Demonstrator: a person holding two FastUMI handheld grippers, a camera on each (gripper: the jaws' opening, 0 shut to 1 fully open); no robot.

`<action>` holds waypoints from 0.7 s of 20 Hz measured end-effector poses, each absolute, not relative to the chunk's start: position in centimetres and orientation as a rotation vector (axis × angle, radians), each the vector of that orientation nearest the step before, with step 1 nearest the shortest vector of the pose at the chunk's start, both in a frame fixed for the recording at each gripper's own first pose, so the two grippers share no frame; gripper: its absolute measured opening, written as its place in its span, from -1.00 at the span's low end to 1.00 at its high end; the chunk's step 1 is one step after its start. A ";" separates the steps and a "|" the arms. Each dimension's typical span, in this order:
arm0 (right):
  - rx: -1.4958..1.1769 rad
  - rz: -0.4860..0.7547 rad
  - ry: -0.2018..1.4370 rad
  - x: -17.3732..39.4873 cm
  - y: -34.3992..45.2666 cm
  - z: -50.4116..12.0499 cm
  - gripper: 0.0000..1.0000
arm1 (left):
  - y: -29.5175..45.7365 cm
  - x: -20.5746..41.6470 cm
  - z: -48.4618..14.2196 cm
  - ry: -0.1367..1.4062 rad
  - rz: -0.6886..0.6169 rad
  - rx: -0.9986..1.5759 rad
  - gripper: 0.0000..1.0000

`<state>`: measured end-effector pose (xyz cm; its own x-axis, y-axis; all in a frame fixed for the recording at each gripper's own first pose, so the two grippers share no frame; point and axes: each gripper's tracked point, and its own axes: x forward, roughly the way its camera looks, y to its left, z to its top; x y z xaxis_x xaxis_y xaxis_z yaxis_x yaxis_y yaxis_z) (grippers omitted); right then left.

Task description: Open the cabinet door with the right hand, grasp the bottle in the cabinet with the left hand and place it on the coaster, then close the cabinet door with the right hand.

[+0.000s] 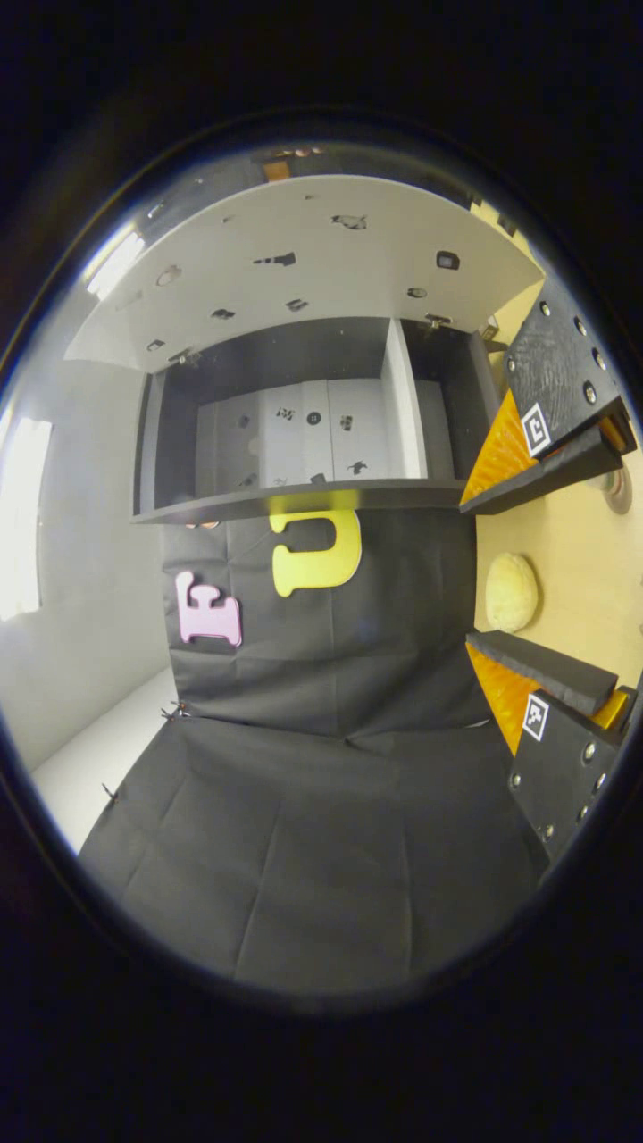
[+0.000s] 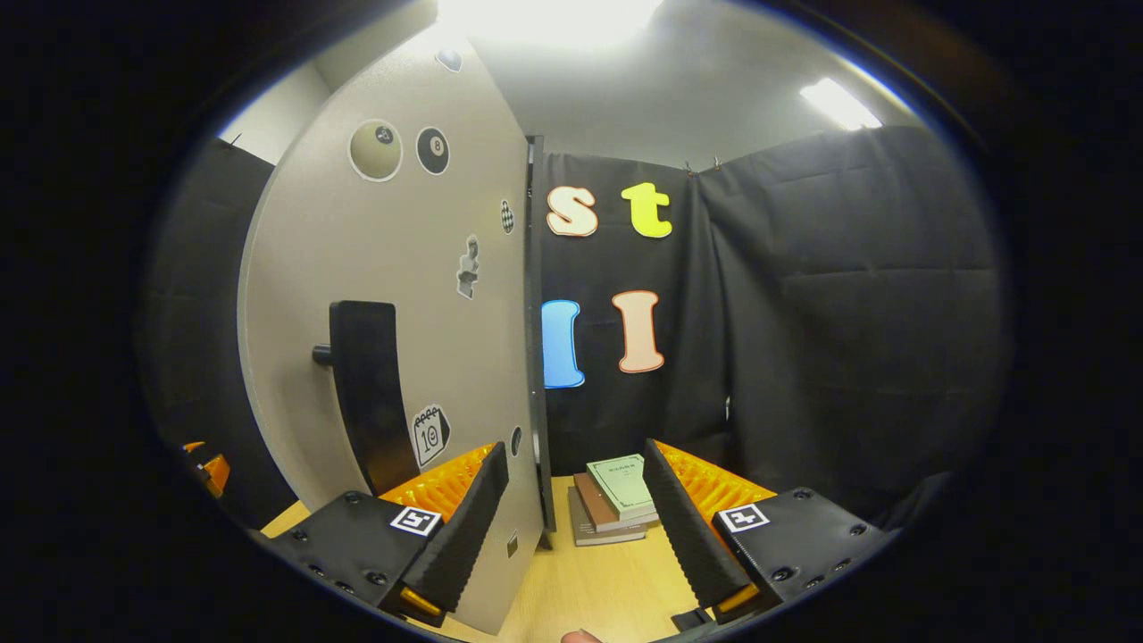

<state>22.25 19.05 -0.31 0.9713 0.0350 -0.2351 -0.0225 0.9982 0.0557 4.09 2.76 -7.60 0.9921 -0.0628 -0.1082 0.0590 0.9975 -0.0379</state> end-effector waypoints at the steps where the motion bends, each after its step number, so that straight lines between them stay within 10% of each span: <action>1: 0.050 0.032 0.237 22.2 19.6 -0.2 0.94 | 3.2 4.1 -7.7 0.110 -0.062 -0.041 0.56; 14: 0.086 0.157 0.245 24.8 30.9 -0.9 0.94 | 8.7 4.8 -8.8 0.114 -0.055 -0.049 0.56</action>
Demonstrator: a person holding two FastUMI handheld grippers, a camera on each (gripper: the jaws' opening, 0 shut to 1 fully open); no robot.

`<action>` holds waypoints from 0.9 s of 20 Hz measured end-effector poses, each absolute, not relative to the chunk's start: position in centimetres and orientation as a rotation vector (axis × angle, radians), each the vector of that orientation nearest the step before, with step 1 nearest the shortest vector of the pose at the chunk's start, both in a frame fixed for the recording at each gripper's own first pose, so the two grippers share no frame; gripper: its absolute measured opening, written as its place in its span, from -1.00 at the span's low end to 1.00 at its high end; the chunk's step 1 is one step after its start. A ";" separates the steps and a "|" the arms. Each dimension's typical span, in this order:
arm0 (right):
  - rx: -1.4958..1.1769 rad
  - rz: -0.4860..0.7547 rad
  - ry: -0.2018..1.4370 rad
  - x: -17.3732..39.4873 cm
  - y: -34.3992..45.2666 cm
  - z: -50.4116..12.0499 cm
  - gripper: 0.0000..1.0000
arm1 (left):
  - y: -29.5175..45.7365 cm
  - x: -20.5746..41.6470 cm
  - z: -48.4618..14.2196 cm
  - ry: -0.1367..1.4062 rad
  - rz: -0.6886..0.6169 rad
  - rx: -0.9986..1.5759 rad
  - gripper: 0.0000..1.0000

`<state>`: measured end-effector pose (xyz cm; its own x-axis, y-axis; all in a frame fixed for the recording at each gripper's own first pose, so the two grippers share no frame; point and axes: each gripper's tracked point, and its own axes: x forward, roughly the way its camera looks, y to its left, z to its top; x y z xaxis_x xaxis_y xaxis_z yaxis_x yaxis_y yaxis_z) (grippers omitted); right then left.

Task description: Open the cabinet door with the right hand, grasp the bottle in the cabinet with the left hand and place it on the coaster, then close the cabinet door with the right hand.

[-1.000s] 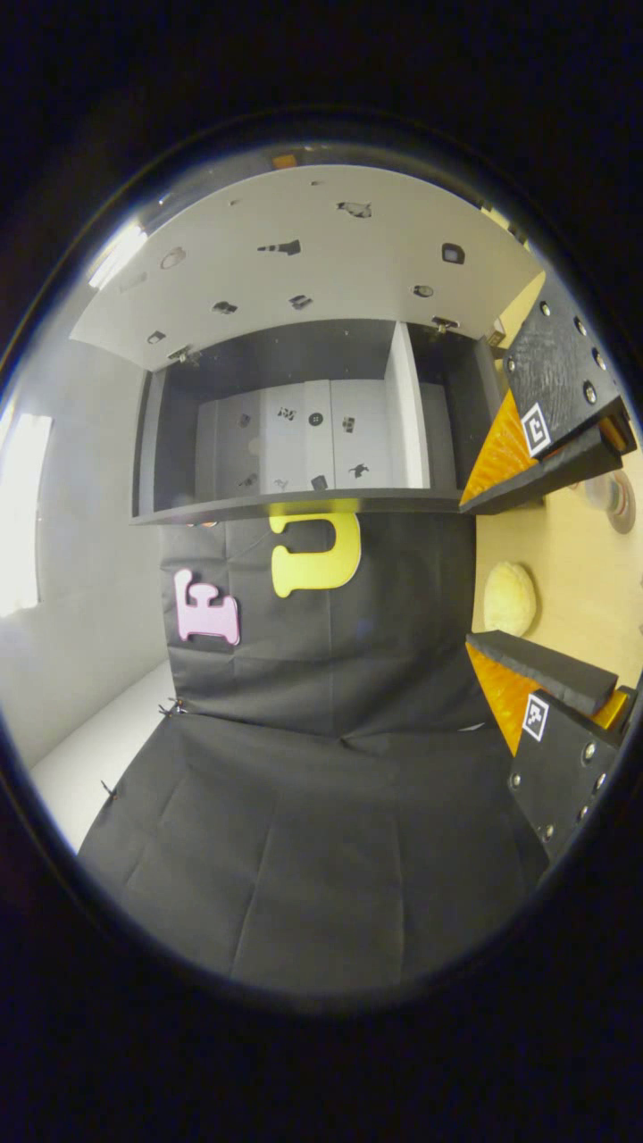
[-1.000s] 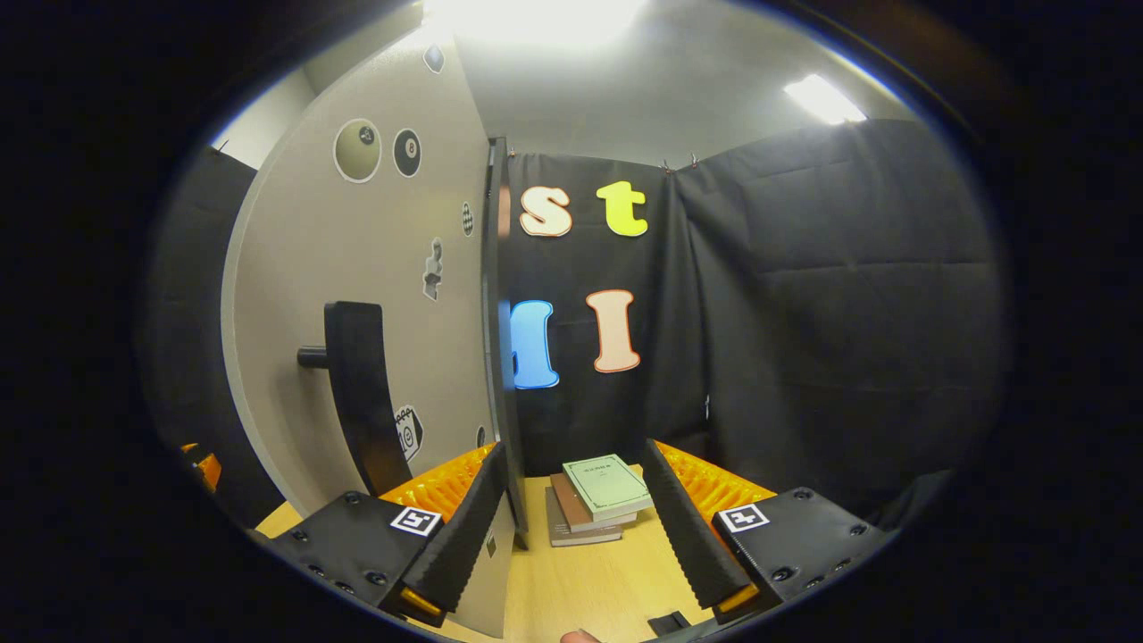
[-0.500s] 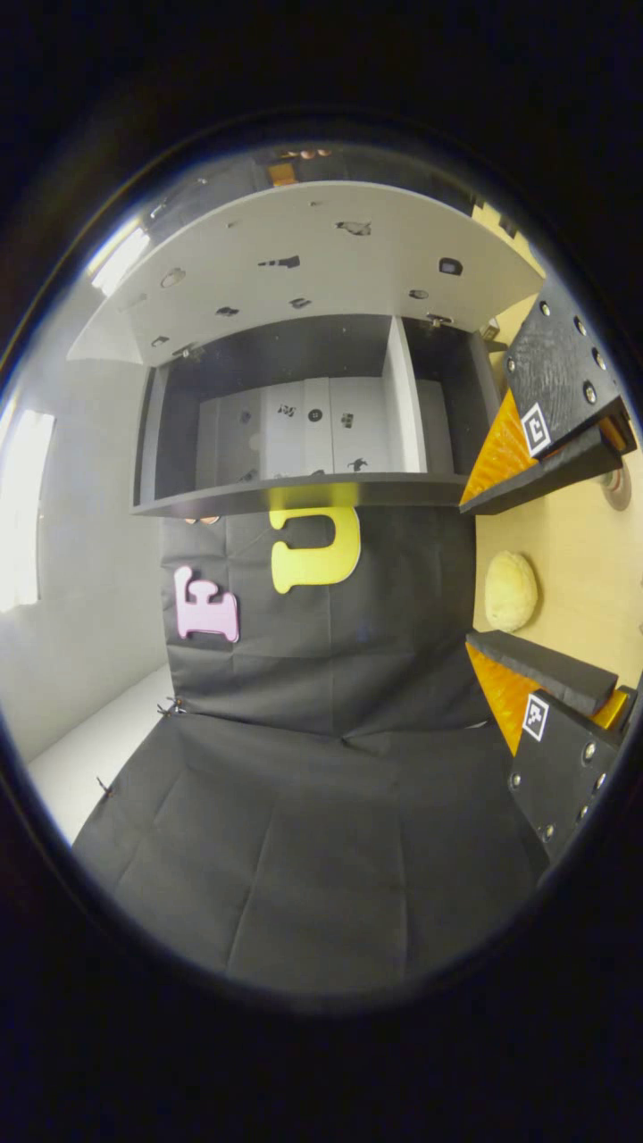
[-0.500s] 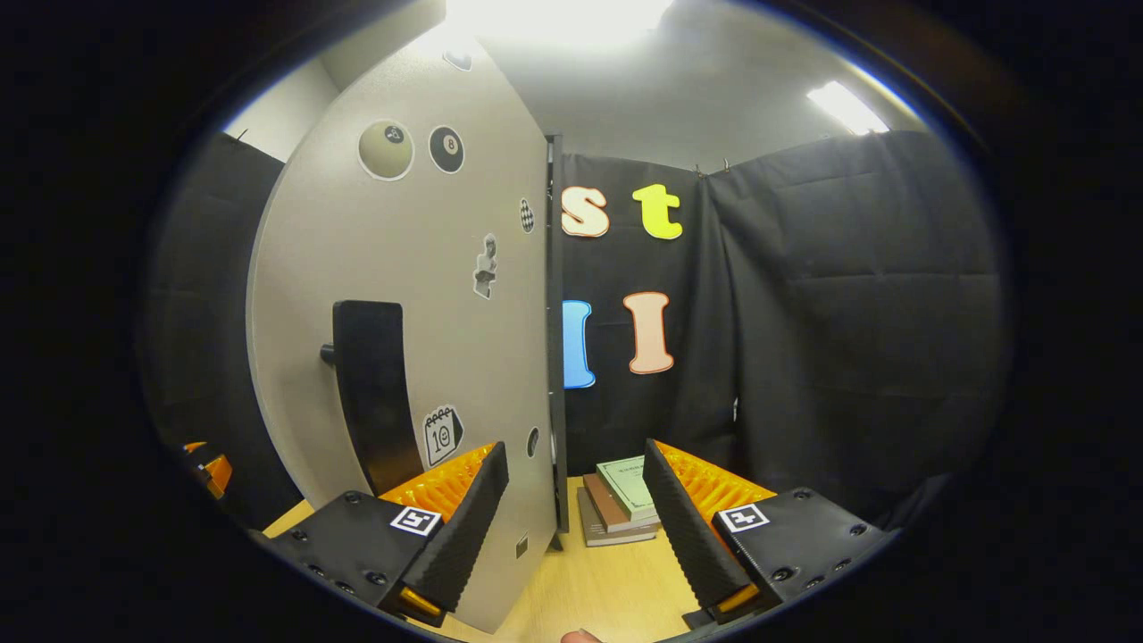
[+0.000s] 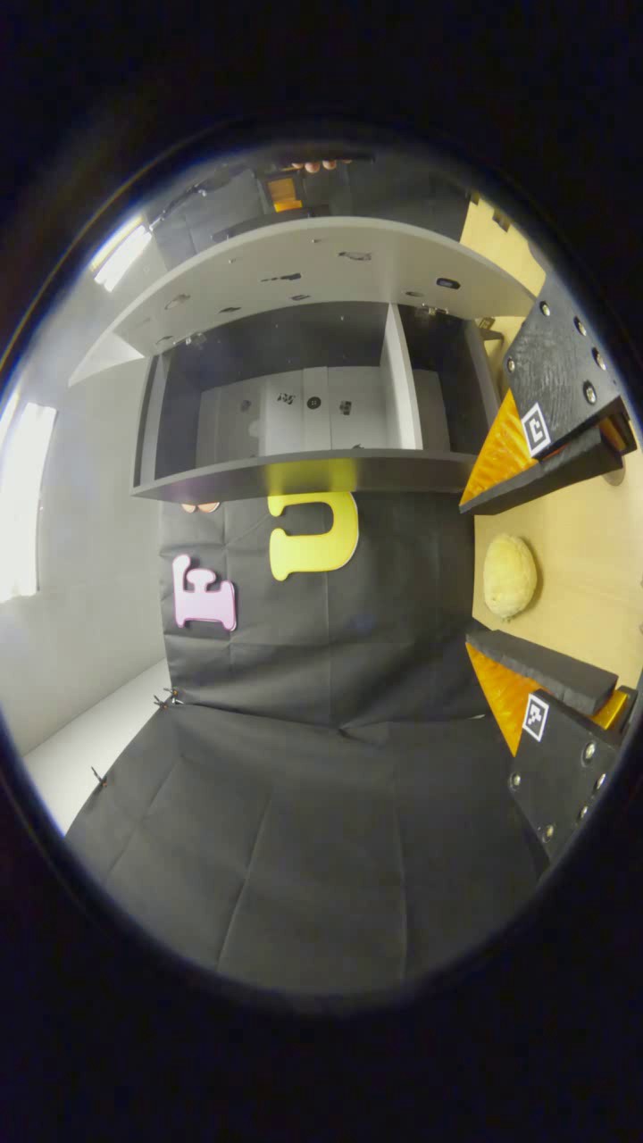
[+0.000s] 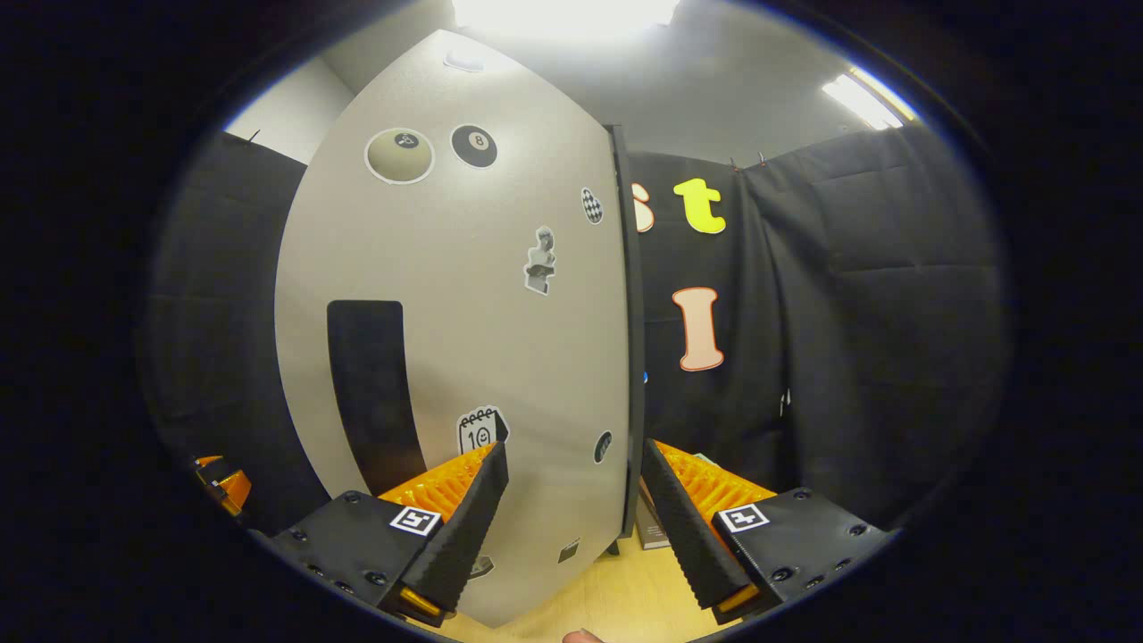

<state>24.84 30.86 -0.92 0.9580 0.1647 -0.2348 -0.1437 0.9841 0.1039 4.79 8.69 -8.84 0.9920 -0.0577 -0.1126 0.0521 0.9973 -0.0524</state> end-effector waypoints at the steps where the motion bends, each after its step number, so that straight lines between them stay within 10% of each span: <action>1: 0.089 0.171 0.248 25.3 32.0 -1.0 0.94 | 9.4 4.7 -9.0 0.116 -0.047 -0.044 0.56; 18: 0.081 0.244 0.217 32.1 41.5 -2.9 0.93 | 17.1 3.2 -10.9 0.140 0.060 -0.044 0.56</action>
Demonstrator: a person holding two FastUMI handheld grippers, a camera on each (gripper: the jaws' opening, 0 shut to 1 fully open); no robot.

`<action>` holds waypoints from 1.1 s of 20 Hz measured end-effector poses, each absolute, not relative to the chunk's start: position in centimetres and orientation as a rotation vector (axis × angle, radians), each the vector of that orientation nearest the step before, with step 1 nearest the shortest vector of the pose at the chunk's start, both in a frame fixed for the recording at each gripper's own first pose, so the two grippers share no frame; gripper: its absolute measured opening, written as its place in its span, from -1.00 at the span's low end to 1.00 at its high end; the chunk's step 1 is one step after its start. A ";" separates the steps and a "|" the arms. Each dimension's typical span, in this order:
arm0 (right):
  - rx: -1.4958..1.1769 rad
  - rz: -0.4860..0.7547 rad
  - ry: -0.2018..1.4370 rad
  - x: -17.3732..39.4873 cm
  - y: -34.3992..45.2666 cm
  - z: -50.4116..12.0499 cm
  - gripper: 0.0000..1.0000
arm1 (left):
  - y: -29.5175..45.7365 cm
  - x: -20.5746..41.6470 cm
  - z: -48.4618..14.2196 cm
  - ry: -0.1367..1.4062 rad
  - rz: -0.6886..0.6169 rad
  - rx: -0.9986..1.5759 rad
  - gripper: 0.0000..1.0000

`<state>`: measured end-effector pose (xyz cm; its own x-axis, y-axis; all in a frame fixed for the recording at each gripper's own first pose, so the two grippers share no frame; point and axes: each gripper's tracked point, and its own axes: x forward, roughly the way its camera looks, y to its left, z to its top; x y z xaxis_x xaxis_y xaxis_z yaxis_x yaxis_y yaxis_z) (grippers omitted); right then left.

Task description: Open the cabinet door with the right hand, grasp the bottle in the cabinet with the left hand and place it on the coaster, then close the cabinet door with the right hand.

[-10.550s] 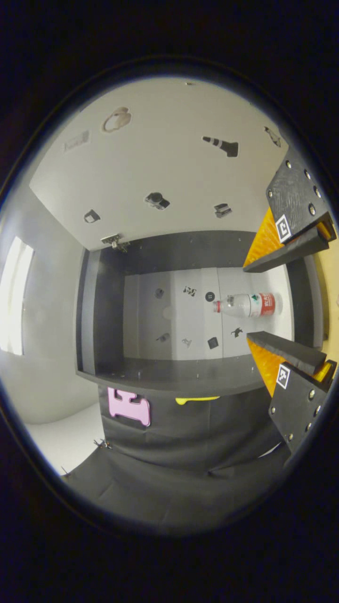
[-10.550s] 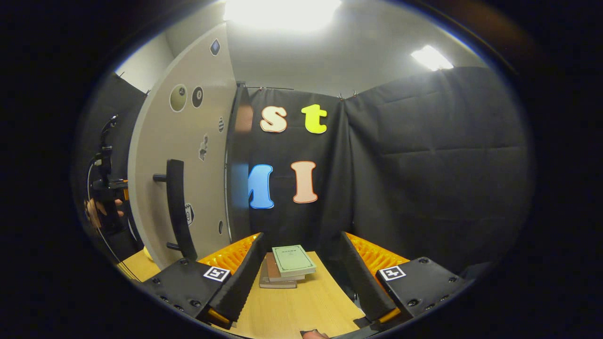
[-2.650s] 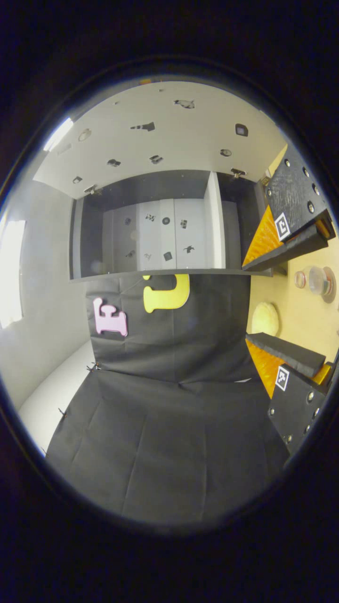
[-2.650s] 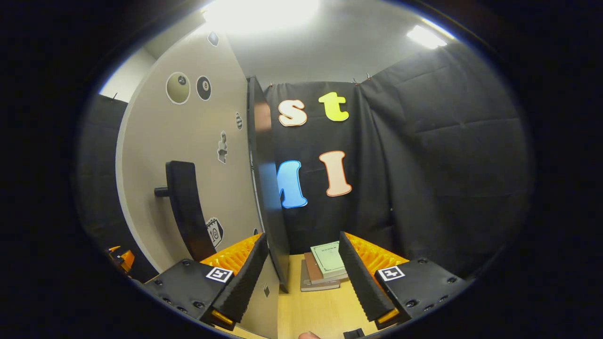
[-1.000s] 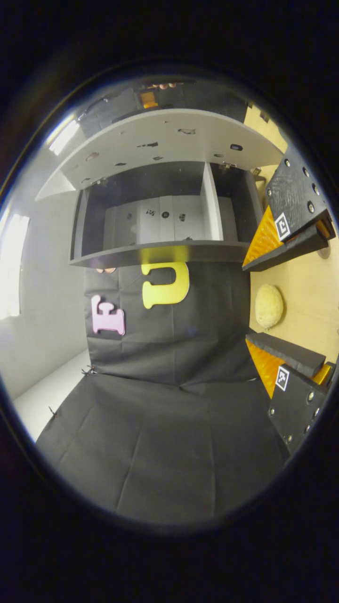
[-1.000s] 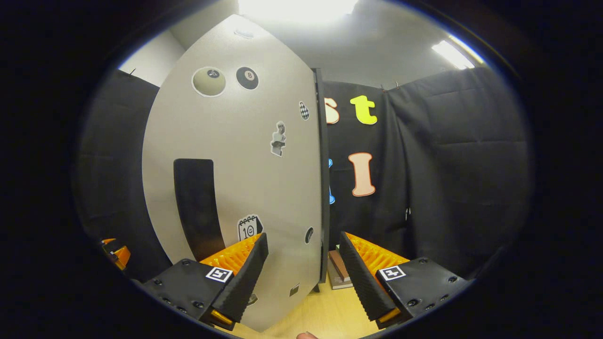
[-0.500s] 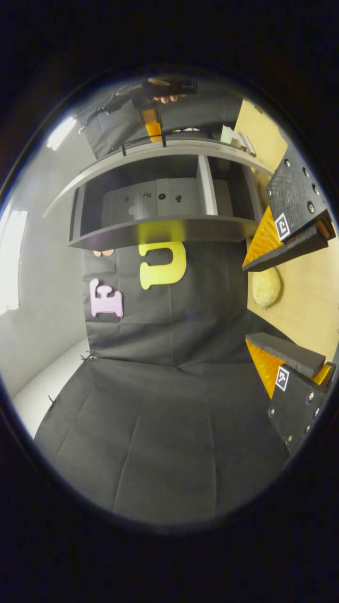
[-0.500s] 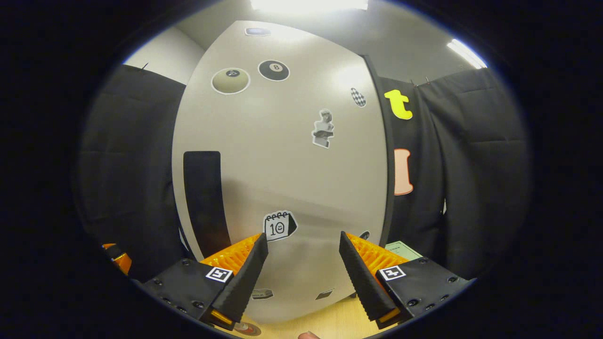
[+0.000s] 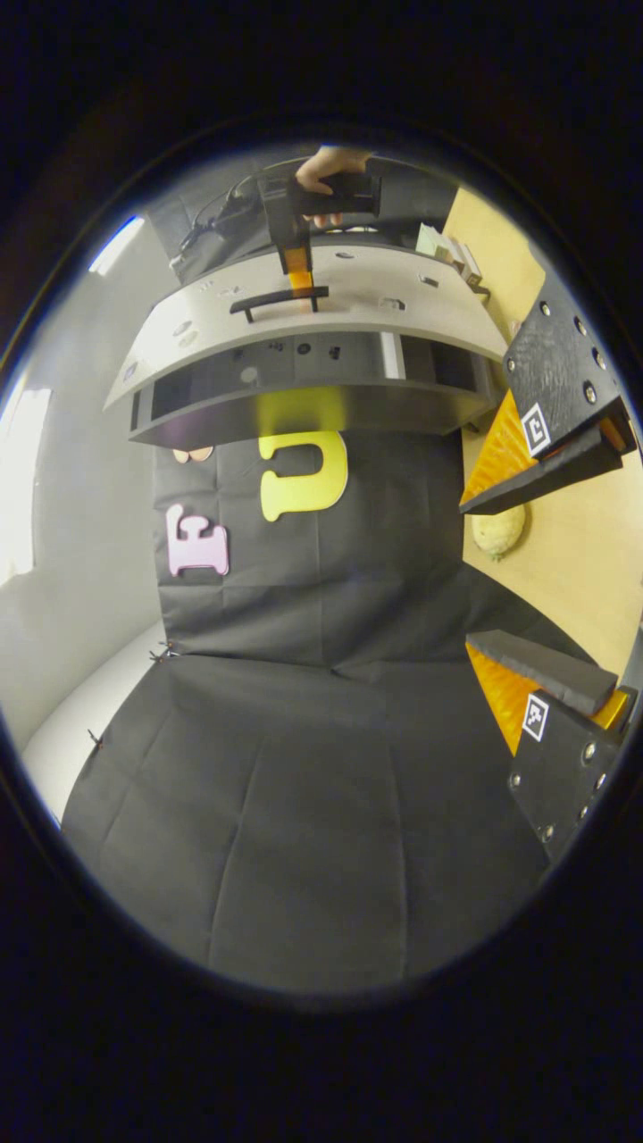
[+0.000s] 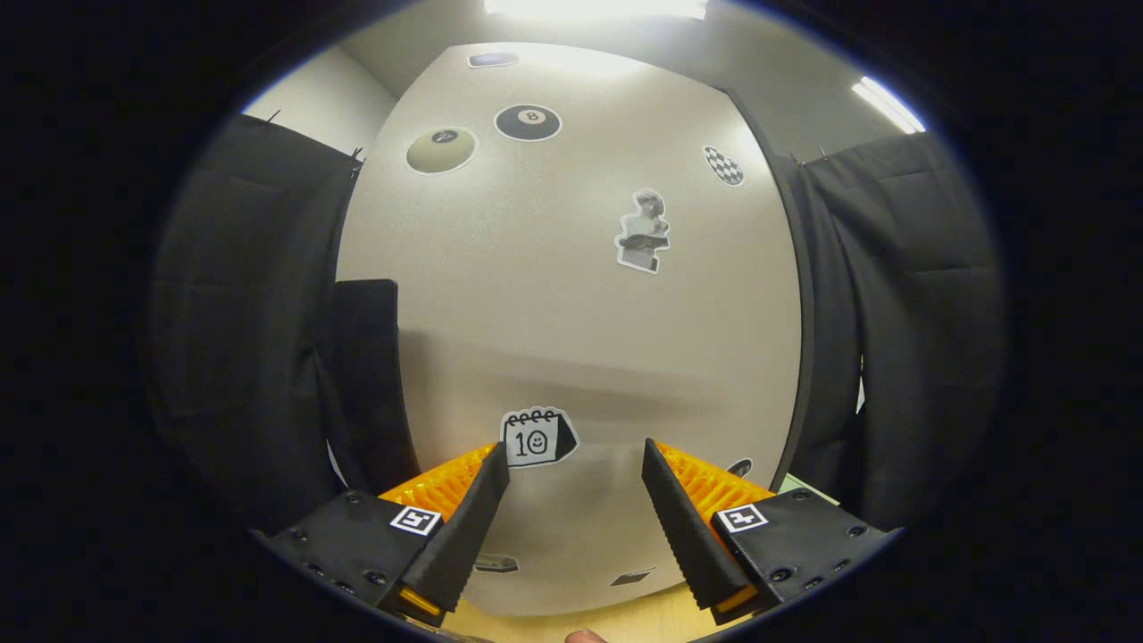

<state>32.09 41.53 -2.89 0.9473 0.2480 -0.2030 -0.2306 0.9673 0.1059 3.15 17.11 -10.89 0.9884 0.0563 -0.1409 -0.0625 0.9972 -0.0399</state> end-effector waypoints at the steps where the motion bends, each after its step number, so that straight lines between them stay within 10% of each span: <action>1: 0.088 0.235 0.223 31.8 41.3 -2.9 0.93 | 16.7 3.1 -10.9 0.139 0.052 -0.046 0.56; 22: 0.035 0.300 0.093 12.8 19.0 2.0 0.98 | -6.2 -1.0 -0.4 0.078 -0.047 -0.028 0.56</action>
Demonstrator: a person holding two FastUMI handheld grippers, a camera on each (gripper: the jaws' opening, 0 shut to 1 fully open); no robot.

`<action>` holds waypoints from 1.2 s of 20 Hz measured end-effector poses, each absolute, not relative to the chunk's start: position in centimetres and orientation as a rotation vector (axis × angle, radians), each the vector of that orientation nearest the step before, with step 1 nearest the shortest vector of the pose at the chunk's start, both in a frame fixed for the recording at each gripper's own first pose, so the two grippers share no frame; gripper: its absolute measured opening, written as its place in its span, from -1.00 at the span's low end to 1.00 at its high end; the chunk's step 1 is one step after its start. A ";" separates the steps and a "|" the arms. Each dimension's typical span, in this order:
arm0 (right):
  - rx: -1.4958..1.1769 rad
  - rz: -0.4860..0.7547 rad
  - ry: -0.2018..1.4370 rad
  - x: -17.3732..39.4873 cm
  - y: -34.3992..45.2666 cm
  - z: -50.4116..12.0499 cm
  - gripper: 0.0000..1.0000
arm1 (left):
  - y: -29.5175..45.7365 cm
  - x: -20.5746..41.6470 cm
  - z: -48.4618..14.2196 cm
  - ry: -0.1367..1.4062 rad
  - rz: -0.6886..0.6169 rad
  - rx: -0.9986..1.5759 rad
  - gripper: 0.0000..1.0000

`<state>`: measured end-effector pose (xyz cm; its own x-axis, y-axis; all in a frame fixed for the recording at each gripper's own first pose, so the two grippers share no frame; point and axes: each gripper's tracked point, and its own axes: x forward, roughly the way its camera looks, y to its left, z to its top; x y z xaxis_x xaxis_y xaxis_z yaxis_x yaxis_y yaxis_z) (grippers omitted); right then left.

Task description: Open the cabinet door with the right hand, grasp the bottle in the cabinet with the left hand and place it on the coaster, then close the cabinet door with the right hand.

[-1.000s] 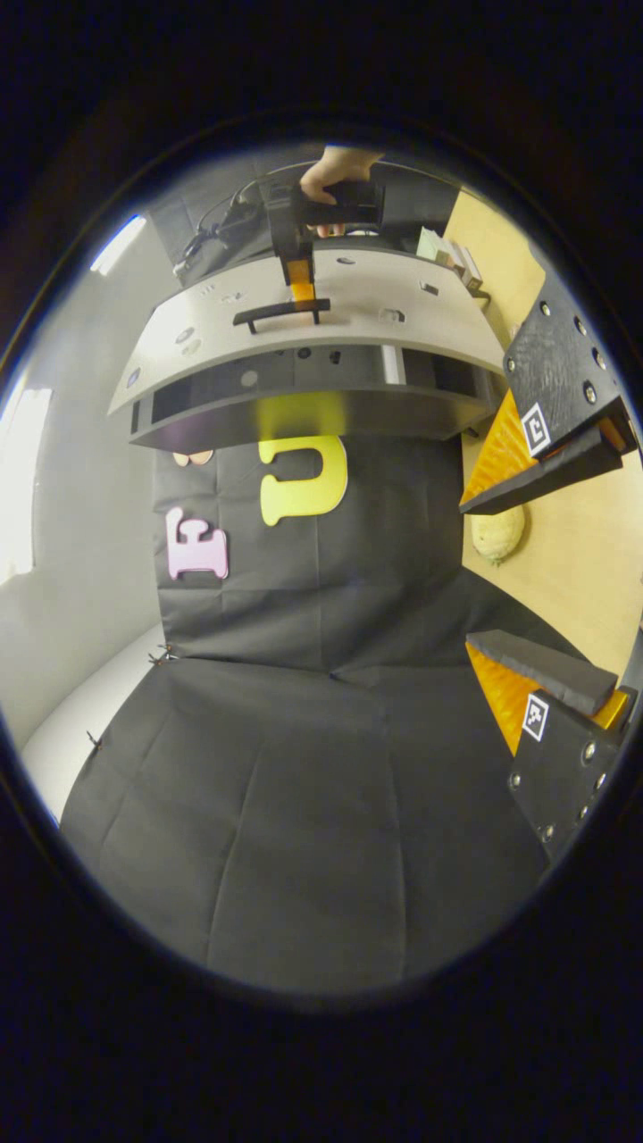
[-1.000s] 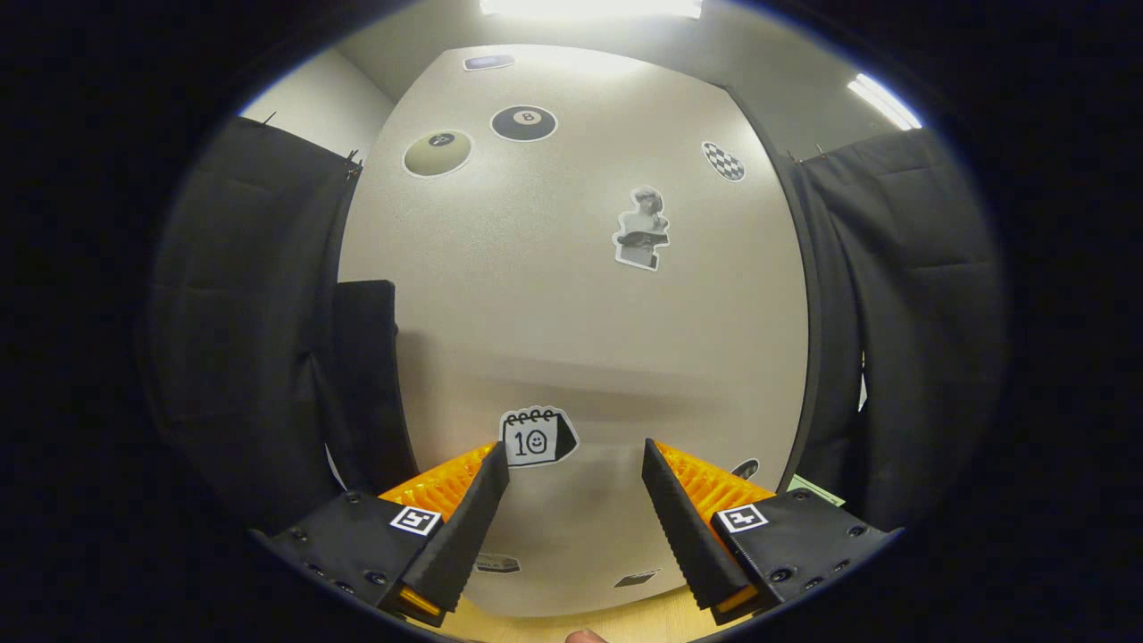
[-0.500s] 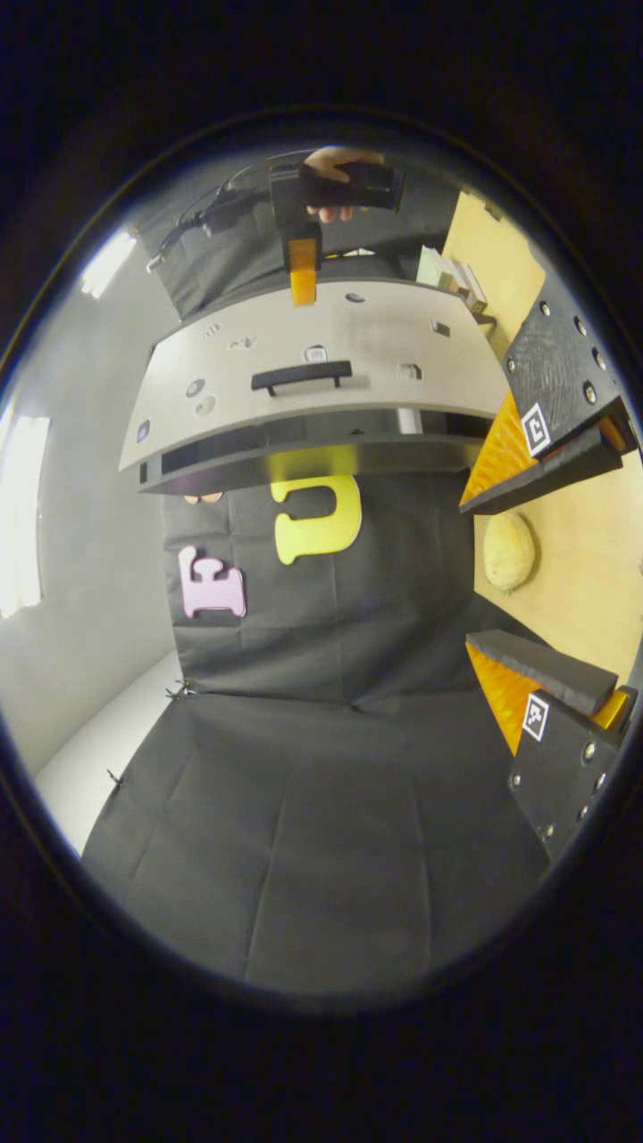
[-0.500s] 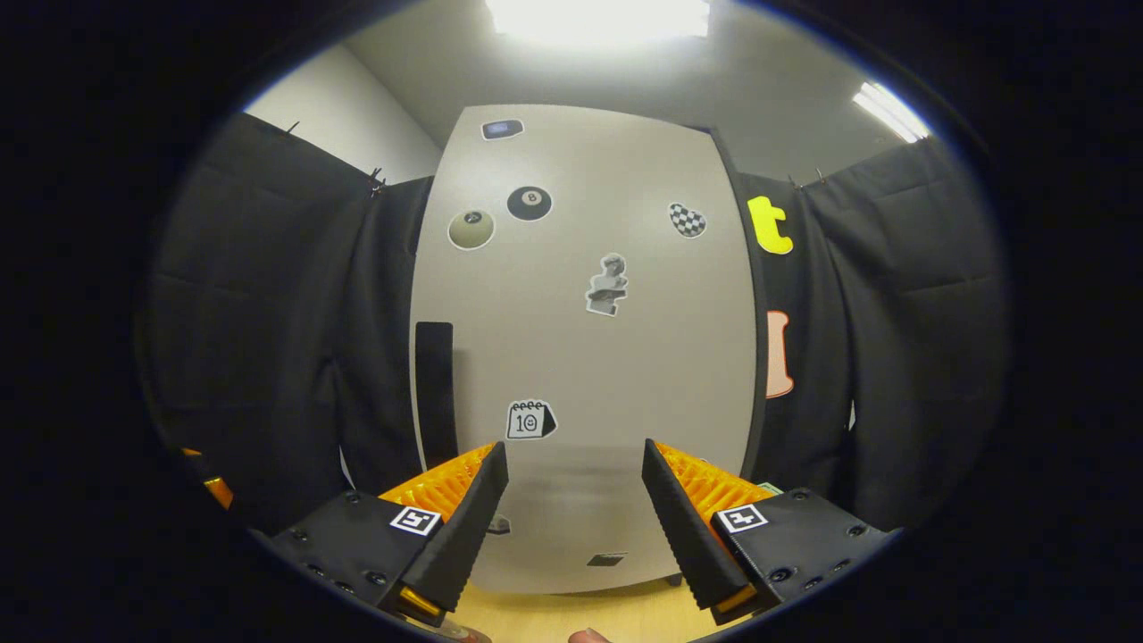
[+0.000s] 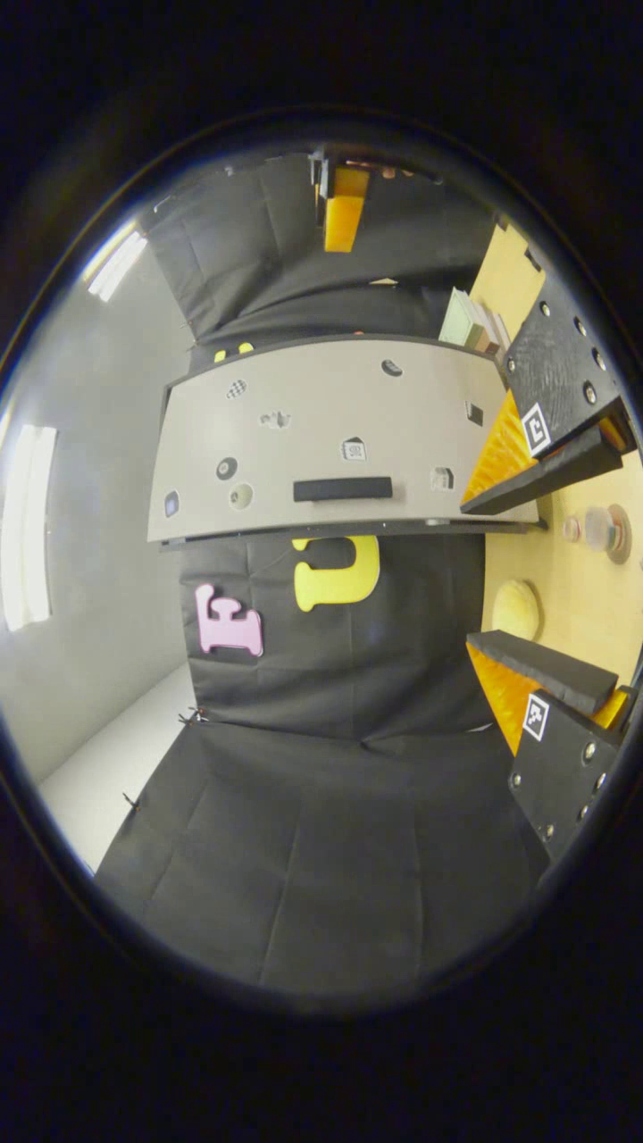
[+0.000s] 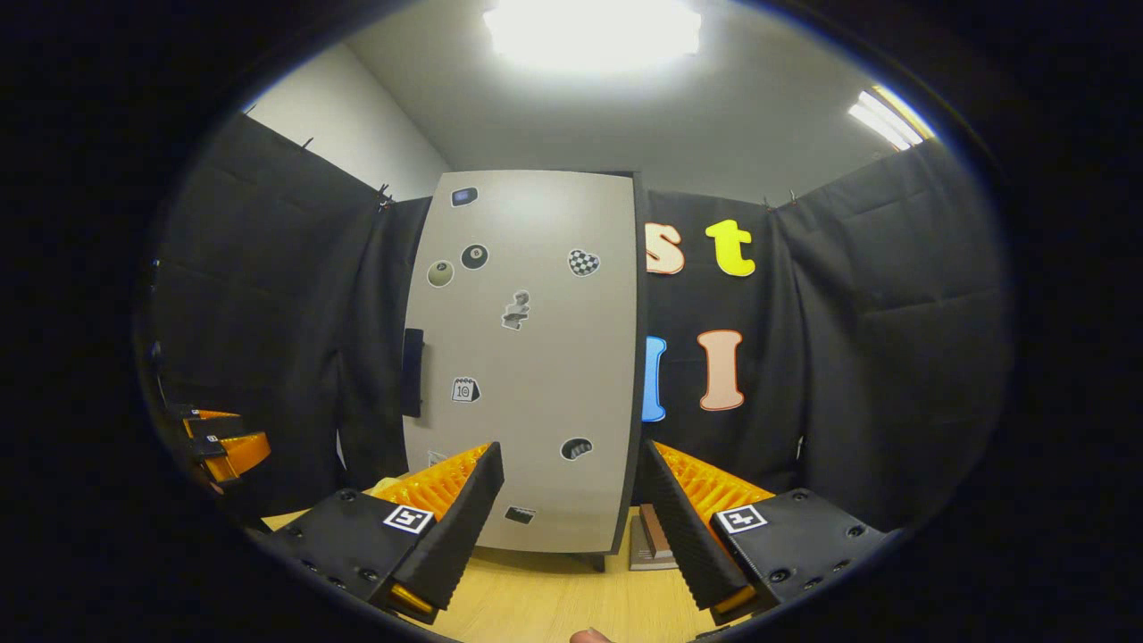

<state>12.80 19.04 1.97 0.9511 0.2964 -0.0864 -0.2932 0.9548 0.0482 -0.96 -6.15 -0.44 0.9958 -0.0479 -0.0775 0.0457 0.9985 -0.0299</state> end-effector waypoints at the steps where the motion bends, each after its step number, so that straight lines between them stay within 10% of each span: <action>1: 0.048 0.305 0.095 12.3 17.9 1.8 0.98 | -6.9 -1.3 0.2 0.073 -0.051 -0.023 0.56; 24: 0.027 0.162 0.108 8.3 7.6 1.8 0.97 | 1.6 -3.5 4.6 0.044 0.062 0.010 0.61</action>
